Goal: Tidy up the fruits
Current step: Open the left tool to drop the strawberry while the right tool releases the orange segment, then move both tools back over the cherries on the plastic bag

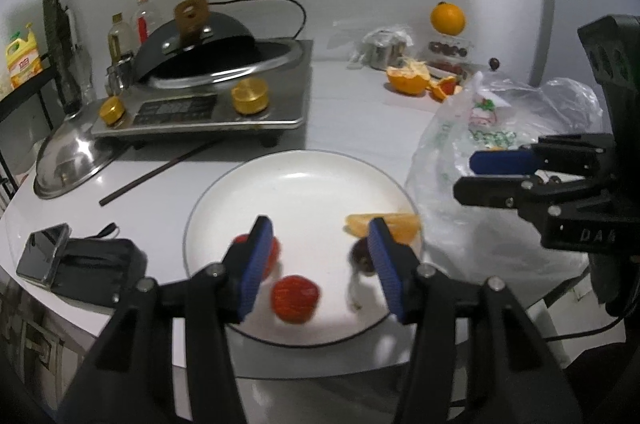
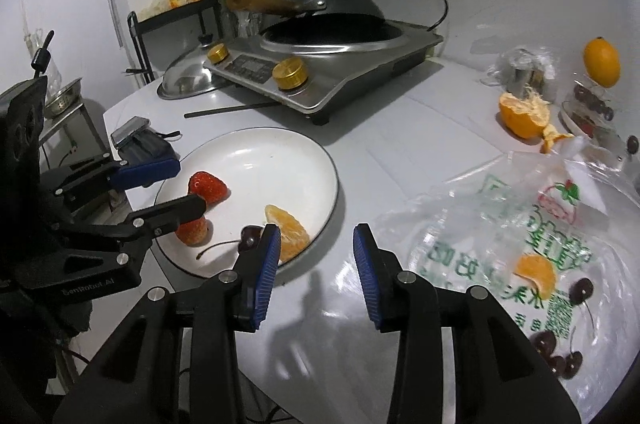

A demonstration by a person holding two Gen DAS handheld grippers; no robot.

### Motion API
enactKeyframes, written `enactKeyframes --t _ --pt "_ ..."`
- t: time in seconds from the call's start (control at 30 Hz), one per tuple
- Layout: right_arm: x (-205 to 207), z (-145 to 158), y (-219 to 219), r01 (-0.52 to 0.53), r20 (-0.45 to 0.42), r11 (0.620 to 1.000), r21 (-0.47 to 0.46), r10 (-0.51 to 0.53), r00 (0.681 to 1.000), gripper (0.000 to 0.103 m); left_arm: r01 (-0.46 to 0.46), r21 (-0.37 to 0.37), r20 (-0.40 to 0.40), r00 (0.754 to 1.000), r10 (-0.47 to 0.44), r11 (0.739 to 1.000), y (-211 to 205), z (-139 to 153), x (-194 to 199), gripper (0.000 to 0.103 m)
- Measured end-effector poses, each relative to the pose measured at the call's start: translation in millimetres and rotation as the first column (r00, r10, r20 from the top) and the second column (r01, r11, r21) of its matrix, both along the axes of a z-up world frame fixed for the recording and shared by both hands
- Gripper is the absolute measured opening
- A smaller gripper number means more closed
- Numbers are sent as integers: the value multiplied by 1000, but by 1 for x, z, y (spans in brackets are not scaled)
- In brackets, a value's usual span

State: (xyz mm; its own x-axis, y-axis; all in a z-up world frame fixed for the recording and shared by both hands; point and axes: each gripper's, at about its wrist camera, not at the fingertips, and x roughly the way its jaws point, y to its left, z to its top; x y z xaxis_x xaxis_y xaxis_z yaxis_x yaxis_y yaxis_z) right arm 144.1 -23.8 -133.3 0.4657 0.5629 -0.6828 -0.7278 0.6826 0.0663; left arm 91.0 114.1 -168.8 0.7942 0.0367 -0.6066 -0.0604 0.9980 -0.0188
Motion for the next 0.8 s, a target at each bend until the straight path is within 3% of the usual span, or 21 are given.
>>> enactKeyframes --t 0.33,0.8 --pt "-6 7 -54 76 21 997 25 -76 997 40 49 28 -1 999 -49 998 -43 8 3 52" --pt "-6 -7 -123 183 4 983 30 -183 983 40 145 45 -34 989 -144 988 -106 11 11 52"
